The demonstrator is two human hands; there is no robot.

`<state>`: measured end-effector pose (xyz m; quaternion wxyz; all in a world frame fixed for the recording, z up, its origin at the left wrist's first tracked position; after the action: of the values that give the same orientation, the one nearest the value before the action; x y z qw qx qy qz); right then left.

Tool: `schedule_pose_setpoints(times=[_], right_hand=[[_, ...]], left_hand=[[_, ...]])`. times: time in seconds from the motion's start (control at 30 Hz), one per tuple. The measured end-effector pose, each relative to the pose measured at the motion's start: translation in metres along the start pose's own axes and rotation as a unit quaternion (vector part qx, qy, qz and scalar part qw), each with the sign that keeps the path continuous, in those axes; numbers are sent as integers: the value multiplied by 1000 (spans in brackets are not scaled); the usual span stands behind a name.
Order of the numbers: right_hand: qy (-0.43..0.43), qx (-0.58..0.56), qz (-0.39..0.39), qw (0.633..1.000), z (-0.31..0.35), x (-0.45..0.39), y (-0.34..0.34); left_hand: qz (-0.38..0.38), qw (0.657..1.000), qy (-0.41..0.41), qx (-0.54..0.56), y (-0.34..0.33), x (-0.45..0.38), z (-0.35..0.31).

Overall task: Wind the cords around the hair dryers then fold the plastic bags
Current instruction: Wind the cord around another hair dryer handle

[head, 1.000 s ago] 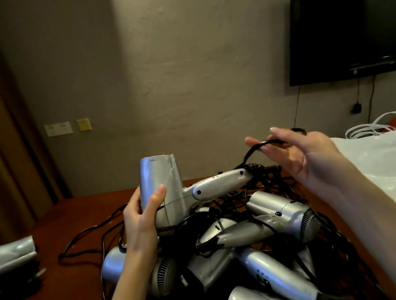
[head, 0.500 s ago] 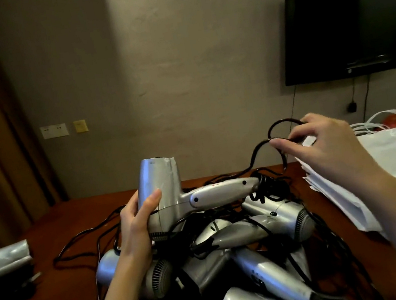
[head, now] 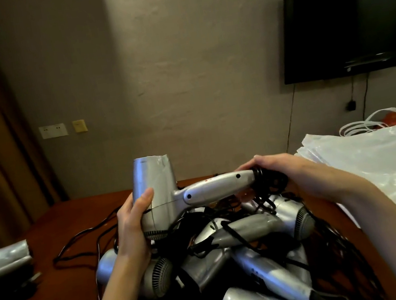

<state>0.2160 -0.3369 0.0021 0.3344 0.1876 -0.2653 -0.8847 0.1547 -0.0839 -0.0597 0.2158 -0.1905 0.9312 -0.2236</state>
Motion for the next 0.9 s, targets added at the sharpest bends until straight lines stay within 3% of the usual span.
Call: schedule_pose_setpoints(times=[0.1, 0.23, 0.33, 0.5, 0.7, 0.8, 0.9], right_hand=[[-15, -149, 40, 988, -4, 1, -5], [8, -80, 61, 995, -6, 6, -5], [23, -47, 34, 998, -5, 7, -3], [23, -151, 76, 985, -2, 5, -12], [-26, 104, 12, 994, 1, -7, -28], [-43, 124, -37, 991, -11, -6, -10], [-76, 60, -36, 995, -14, 2, 1]], left_hand=[[-7, 1000, -12, 8, 2, -1, -1], [-19, 999, -24, 25, 5, -3, -2], [-16, 998, -16, 54, 5, -3, -1], [-25, 996, -16, 80, 6, -3, -1], [8, 996, 19, 81, 4, -2, 2], [37, 998, 30, 41, 2, -3, 2], [53, 999, -3, -7, -3, -3, 1]])
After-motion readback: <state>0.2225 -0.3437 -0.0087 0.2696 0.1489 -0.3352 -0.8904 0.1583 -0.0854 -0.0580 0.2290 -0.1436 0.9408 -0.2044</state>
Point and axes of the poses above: each hand's wrist, its own x-axis away from the middle knuckle, its own y-axis out of the back of the hand, z = x × y, the point moved 6 cm from there along -x, towards the middle knuckle, and after that the axes turned 14 degrees about x, right-handed, at the moved point
